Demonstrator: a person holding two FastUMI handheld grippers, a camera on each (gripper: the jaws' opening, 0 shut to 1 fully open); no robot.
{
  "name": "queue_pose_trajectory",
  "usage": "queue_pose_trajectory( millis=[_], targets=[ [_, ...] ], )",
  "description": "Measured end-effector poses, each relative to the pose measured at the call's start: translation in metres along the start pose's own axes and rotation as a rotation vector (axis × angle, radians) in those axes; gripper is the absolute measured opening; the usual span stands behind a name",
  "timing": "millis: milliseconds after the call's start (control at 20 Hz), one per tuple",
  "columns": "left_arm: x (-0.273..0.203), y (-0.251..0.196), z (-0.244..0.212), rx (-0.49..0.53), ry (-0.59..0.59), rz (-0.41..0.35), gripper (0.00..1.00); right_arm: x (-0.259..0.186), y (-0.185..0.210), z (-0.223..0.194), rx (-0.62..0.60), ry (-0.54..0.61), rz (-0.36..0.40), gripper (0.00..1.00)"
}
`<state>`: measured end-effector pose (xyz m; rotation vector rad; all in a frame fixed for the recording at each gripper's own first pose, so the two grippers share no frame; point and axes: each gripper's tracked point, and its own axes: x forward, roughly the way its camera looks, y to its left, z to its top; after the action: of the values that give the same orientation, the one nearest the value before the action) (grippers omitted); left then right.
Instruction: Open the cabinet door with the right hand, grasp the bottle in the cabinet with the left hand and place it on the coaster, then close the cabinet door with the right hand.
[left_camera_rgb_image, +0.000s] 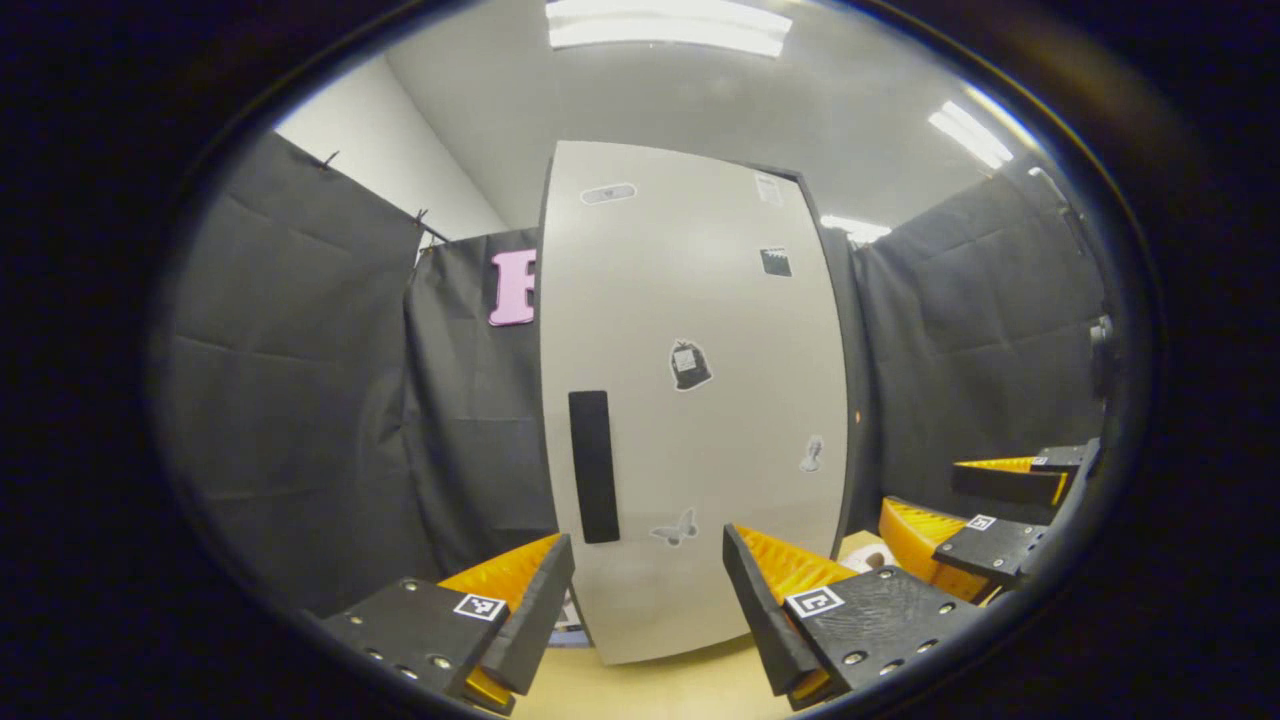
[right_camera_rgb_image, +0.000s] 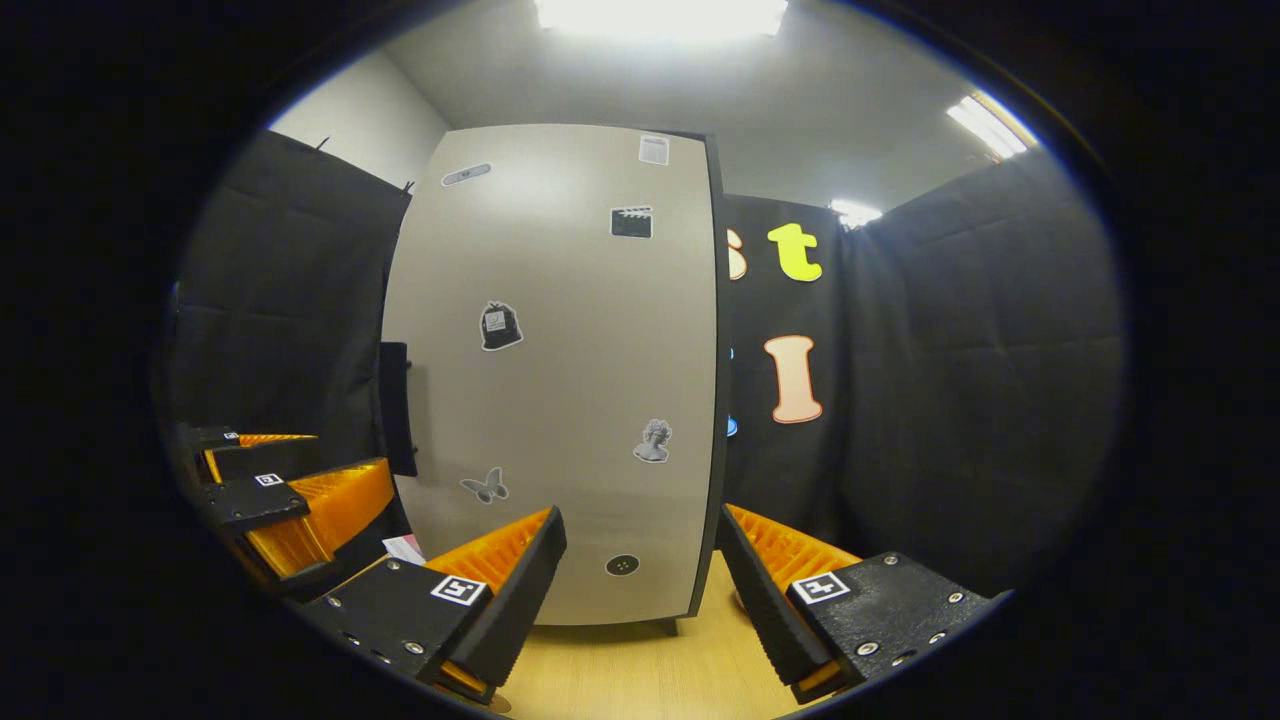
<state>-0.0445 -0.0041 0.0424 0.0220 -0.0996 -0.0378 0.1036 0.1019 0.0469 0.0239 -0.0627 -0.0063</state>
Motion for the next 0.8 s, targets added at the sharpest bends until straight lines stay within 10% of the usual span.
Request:
queue_pose_trajectory(
  millis=[800],
  targets=[
    [-0.002, -0.001, 0.001, -0.065, 0.016, -0.002, 0.9, -0.011, 0.003, 0.0, -0.005, 0.0, 0.031, 0.95]
  ],
)
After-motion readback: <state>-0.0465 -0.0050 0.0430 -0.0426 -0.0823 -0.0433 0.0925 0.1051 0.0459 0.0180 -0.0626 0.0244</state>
